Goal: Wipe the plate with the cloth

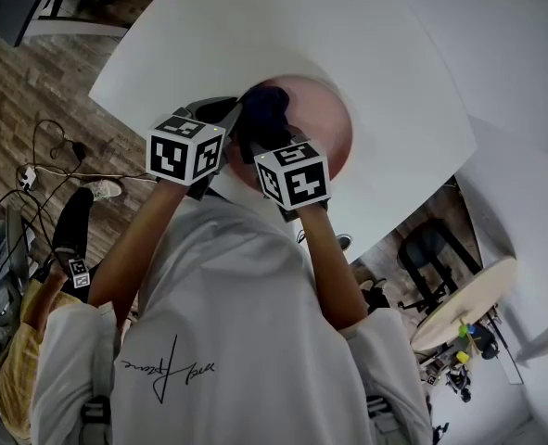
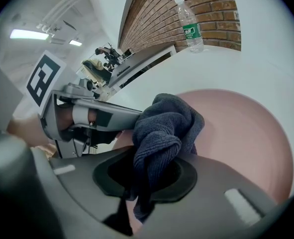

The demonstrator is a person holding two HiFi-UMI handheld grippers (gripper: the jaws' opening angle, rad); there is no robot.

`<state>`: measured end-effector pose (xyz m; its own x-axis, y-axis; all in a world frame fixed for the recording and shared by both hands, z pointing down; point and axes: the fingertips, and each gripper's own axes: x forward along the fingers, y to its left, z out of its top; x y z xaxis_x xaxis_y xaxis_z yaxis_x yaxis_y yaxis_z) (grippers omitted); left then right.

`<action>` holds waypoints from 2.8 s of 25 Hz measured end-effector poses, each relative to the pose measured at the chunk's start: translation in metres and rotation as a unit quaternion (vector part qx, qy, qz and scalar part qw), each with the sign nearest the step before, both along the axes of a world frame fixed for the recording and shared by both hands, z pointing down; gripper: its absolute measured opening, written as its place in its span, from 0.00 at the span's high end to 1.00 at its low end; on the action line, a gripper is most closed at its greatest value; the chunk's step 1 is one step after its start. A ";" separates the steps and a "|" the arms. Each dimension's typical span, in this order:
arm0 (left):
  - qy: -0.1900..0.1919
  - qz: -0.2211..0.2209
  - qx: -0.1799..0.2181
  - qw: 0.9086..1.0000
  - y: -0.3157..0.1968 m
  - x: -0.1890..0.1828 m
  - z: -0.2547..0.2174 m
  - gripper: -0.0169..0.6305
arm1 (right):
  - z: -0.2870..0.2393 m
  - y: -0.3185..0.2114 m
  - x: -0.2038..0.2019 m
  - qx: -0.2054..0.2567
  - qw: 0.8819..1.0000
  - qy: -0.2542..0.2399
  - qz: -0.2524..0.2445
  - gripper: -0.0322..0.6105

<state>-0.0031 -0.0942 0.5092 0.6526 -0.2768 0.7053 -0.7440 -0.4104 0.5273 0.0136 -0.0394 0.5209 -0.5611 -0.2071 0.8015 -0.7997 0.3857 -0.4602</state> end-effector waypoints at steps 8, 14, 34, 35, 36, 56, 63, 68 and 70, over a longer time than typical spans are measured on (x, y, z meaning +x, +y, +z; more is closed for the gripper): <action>0.003 -0.002 -0.001 1.000 0.000 -0.001 0.000 0.92 | 0.001 0.010 -0.005 -0.014 1.000 -0.008 -0.018 0.81; 0.007 -0.006 -0.003 1.000 0.001 -0.001 0.000 0.92 | 0.001 0.017 -0.008 -0.025 0.999 -0.013 -0.032 0.81; 0.010 -0.007 -0.001 1.000 0.000 -0.002 0.000 0.92 | 0.001 0.063 -0.020 -0.086 0.986 -0.034 -0.136 0.81; 0.010 -0.006 -0.001 1.000 0.000 -0.002 0.000 0.92 | 0.001 0.065 -0.019 -0.088 0.986 -0.033 -0.140 0.81; 0.010 -0.006 -0.001 1.000 0.000 -0.002 0.000 0.92 | 0.001 0.066 -0.019 -0.089 0.985 -0.033 -0.143 0.81; 0.012 -0.006 -0.005 1.000 0.000 -0.003 0.002 0.92 | 0.004 0.094 0.001 -0.115 0.975 -0.021 -0.187 0.81; 0.013 -0.005 -0.007 1.000 0.000 -0.003 0.001 0.92 | 0.003 0.099 0.007 -0.123 0.974 -0.028 -0.191 0.81; 0.014 -0.003 -0.008 1.000 0.000 -0.002 0.001 0.92 | 0.003 0.102 0.012 -0.128 0.973 -0.030 -0.191 0.81; 0.014 -0.002 -0.009 1.000 0.001 -0.001 0.001 0.92 | 0.003 0.103 0.013 -0.129 0.972 -0.029 -0.192 0.81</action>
